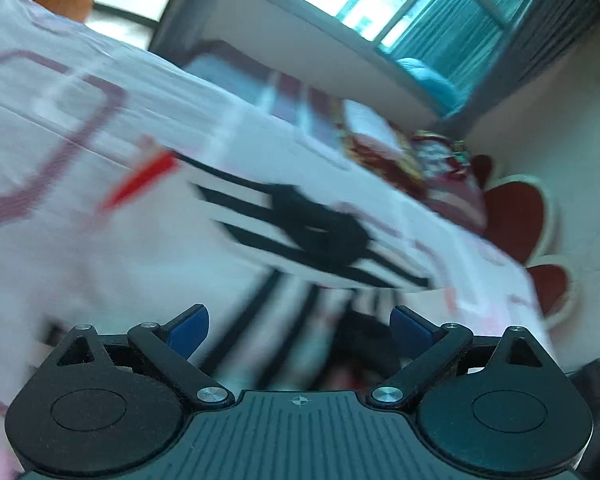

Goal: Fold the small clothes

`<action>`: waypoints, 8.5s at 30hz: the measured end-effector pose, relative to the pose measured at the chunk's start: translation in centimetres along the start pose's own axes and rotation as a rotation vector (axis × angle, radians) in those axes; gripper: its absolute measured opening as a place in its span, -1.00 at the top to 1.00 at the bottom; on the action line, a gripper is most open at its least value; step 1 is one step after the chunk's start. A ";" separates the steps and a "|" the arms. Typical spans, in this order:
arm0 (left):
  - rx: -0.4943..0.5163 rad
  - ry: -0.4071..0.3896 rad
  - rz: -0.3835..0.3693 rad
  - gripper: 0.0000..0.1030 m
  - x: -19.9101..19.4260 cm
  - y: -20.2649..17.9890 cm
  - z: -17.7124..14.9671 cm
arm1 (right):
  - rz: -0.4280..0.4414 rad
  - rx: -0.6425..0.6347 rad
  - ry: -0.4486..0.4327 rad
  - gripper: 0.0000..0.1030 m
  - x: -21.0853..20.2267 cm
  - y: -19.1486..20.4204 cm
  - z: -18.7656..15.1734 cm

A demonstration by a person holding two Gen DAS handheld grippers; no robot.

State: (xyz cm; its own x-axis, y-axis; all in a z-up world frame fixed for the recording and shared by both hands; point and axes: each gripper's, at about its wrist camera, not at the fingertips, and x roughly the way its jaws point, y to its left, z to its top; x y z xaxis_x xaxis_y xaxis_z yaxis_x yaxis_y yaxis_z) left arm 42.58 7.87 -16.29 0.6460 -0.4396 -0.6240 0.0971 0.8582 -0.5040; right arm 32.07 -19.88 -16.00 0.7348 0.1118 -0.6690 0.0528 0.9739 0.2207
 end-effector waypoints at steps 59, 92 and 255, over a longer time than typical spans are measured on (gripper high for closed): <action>0.004 -0.025 0.208 0.36 9.2 7.6 5.6 | -0.098 0.104 0.038 0.46 3.9 -6.4 2.3; 0.175 -0.079 0.296 0.33 10.6 0.5 2.0 | -0.092 -0.262 0.038 0.53 8.9 0.2 3.6; 0.050 -0.140 0.194 -0.47 9.8 -0.5 8.4 | -0.120 0.105 -0.100 0.12 8.4 -10.4 10.3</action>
State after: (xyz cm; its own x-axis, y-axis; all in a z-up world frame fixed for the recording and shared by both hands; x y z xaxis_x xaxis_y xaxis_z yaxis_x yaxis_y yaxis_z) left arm 55.29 5.36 -17.15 0.7546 -0.2271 -0.6157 -0.0042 0.9365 -0.3505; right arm 44.63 -31.14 -16.61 0.7824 -0.0295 -0.6221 0.2109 0.9524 0.2201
